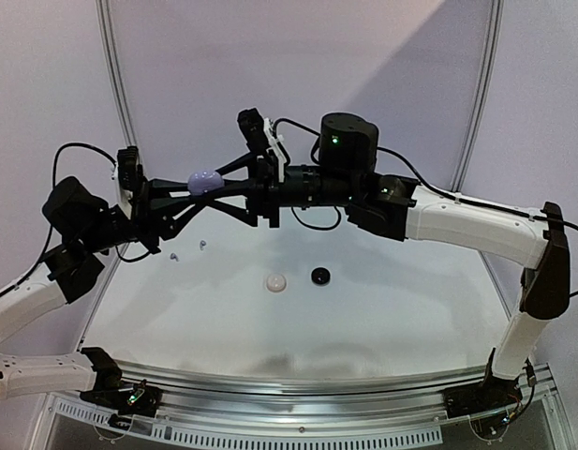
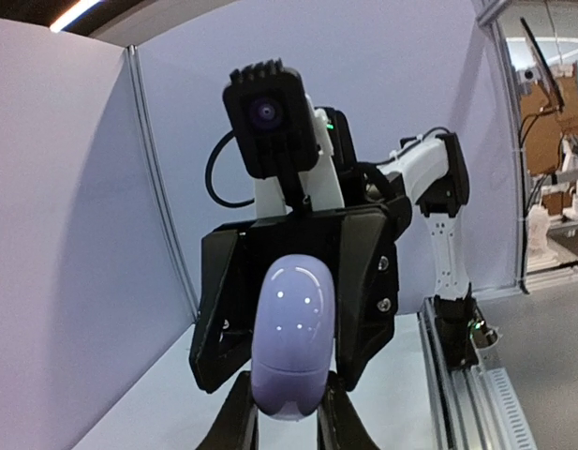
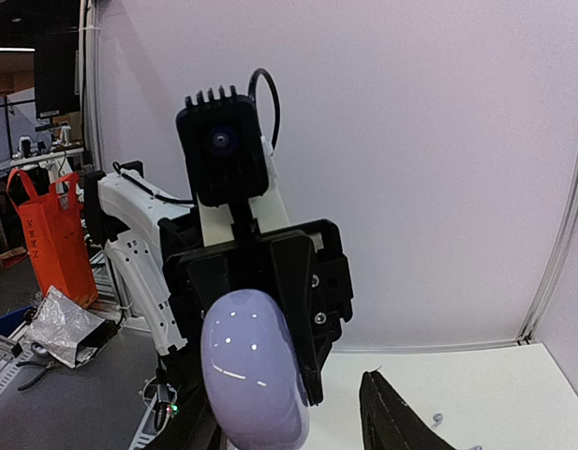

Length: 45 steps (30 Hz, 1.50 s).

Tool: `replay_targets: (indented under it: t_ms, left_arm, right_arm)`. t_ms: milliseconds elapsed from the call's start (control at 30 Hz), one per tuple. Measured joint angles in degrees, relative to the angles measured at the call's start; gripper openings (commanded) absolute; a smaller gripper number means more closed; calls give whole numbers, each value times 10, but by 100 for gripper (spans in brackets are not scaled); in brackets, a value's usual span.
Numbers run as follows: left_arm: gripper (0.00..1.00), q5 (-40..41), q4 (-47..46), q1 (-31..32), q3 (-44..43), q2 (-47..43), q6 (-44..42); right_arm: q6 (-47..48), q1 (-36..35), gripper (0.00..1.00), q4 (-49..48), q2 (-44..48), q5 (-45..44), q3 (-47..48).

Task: Insert the wireless bluetooth earbuds into the charging case
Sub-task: Open the charging case.

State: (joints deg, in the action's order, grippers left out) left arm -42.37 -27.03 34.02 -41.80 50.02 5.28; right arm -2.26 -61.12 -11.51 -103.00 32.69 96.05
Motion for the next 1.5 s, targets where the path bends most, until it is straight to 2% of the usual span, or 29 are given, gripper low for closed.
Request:
replay_targets:
  t_ms: [533, 733, 1267, 1367, 1500]
  left_arm:
    - [0, -25, 155, -3, -37, -5, -322]
    - [0, -22, 195, -3, -37, -8, -405]
    - [0, -31, 233, -3, -28, -23, -461]
    - [0, -30, 233, -3, -24, -24, -459]
    - [0, -32, 226, -3, -17, -25, -421]
  right_arm:
    - [46, -7, 48, 83, 0, -2, 16]
    - [48, -7, 48, 103, 0, -2, 17]
    - [12, -1, 52, 96, 1, 5, 18]
    - [8, 0, 57, 99, 1, 7, 18]
    - [-2, 2, 69, 92, 1, 14, 19]
